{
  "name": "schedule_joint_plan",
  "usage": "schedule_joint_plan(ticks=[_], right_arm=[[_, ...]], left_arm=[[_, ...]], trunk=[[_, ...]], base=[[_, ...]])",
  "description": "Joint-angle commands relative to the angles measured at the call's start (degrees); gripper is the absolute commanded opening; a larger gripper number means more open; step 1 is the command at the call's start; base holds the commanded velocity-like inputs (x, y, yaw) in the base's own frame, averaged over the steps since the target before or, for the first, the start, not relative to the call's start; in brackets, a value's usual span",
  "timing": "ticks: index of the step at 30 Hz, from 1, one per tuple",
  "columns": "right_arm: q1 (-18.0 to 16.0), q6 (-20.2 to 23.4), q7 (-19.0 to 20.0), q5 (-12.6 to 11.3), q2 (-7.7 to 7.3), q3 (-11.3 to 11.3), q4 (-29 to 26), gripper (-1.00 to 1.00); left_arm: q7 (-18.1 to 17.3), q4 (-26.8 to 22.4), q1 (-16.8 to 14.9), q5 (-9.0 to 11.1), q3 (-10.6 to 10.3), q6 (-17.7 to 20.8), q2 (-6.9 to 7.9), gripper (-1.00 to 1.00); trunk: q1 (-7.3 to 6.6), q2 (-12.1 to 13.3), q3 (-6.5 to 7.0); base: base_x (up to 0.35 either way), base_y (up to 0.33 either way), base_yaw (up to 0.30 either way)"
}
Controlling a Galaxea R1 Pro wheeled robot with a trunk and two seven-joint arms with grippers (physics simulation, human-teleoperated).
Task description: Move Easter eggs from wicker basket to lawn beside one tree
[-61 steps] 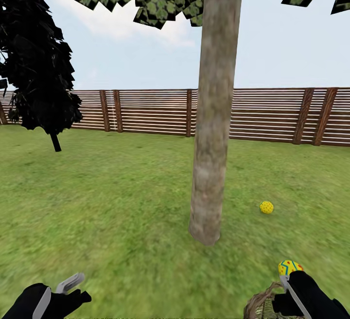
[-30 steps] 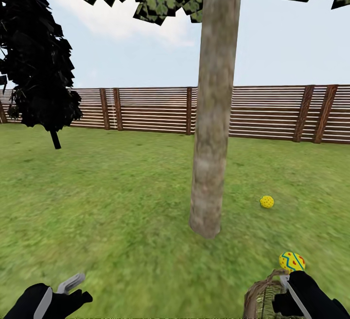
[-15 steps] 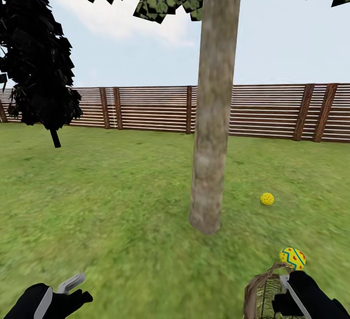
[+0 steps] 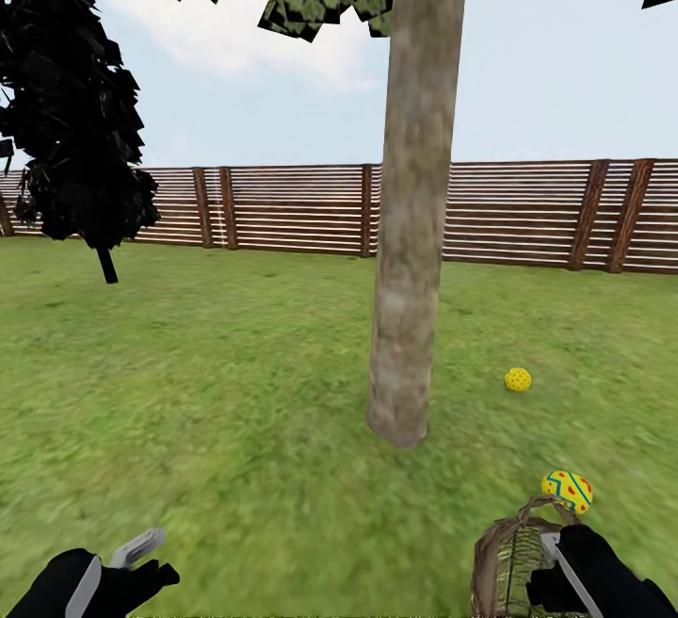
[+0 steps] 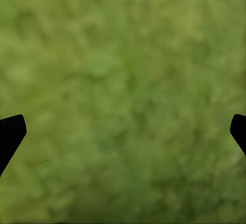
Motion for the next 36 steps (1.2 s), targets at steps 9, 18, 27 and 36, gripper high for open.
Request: schedule_joint_plan(ticks=[9, 18, 27, 36], right_arm=[[-0.05, 0.25, 0.31, 0.29, -0.05, 0.17, -0.06, 1.00], [-0.03, 0.09, 0.38, 0.14, -0.05, -0.02, -0.08, 1.00], [-0.03, 0.05, 0.40, 0.12, -0.05, 0.05, -0.10, 1.00], [-0.04, 0.07, 0.40, 0.12, -0.05, 0.09, -0.07, 1.00]], left_arm=[[-0.07, -0.01, -0.04, 0.19, 0.23, 0.38, -0.03, 1.00], [0.01, 0.00, -0.04, 0.18, 0.23, 0.38, -0.13, 1.00], [0.01, 0.00, -0.04, 0.11, 0.23, 0.38, -0.38, 1.00], [0.01, 0.00, -0.04, 0.10, 0.23, 0.38, -0.38, 1.00]], trunk=[[1.97, -3.65, -1.69], [2.59, -4.55, -3.60], [2.82, -4.67, -5.59], [3.05, -4.79, -7.58]], base=[[0.000, 0.000, 0.000], [0.000, 0.000, 0.000], [0.000, 0.000, 0.000], [0.000, 0.000, 0.000]])
